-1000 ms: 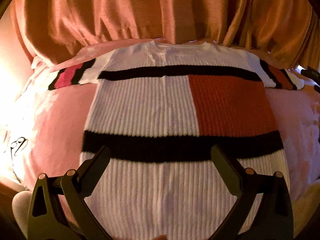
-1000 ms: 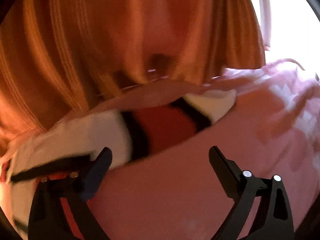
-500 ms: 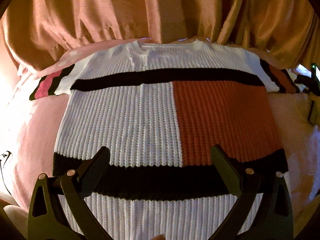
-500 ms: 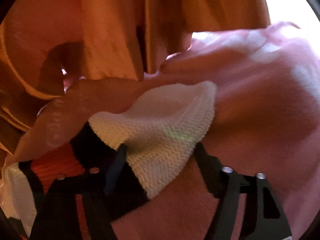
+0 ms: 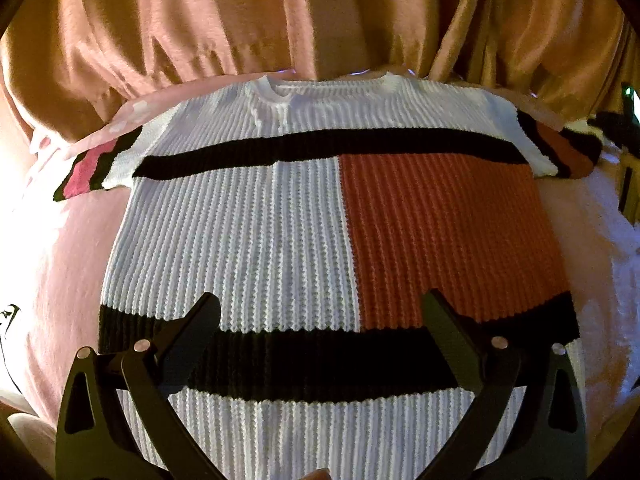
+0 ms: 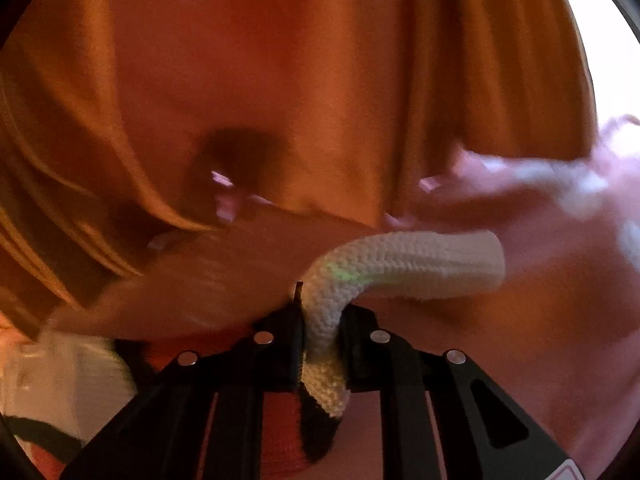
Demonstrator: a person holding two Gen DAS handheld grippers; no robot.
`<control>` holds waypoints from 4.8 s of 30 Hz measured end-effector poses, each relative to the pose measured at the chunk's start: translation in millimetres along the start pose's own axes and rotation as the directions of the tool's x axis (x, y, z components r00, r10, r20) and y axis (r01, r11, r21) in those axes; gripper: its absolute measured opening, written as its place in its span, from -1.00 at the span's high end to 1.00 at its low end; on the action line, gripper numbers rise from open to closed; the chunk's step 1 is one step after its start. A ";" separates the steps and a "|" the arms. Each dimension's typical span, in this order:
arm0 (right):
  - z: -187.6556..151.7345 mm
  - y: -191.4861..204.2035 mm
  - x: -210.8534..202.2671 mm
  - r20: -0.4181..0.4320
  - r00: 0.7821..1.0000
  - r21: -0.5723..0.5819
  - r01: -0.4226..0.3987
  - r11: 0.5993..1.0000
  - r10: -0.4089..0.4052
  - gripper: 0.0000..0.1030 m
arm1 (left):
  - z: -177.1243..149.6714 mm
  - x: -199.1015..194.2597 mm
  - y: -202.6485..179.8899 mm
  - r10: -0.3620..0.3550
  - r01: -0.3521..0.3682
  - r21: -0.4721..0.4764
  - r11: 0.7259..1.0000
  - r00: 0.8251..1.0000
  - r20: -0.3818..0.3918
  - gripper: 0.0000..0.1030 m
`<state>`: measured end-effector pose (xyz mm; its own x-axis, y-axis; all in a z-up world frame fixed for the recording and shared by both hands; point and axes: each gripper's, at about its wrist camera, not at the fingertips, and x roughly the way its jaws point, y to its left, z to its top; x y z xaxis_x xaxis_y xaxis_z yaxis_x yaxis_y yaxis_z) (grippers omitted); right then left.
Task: Fold small clothes
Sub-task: 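Grasp the striped sleeve cuff with the right gripper and lift it, then fold the held sleeve across the sweater body and release it with the right gripper, then grasp the other striped sleeve with the left gripper and fold it across the body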
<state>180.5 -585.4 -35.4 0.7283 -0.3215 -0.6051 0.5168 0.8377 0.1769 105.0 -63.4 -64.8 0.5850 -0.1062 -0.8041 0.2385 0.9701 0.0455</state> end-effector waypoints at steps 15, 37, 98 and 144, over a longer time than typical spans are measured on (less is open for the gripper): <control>-36.4 323.4 -101.6 -0.077 0.875 -0.383 -0.469 0.796 0.478 0.75 | -6.4 -35.9 63.0 -0.017 0.023 -0.091 0.996 0.998 0.062 -0.91; -116.4 261.7 -72.9 -0.192 0.958 -0.379 -0.271 0.885 0.211 -0.20 | 85.0 42.4 173.2 -0.091 0.106 -0.310 0.945 0.994 0.061 -0.91; -122.0 246.9 -20.5 -0.209 0.967 -0.359 -0.214 0.908 0.146 0.90 | 147.4 125.0 102.3 0.119 -0.105 -0.171 0.980 0.990 0.071 -0.16; -197.4 364.2 -140.8 -0.273 0.917 -0.473 -0.390 0.790 0.290 0.70 | 156.2 136.4 441.2 0.067 0.018 -0.697 0.717 0.993 0.094 0.87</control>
<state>177.3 -147.9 -39.0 0.6954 0.0685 -0.7154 -0.0888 0.9960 0.0091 411.1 316.0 -61.9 0.6700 -0.0615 -0.7398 -0.3582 0.8461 -0.3948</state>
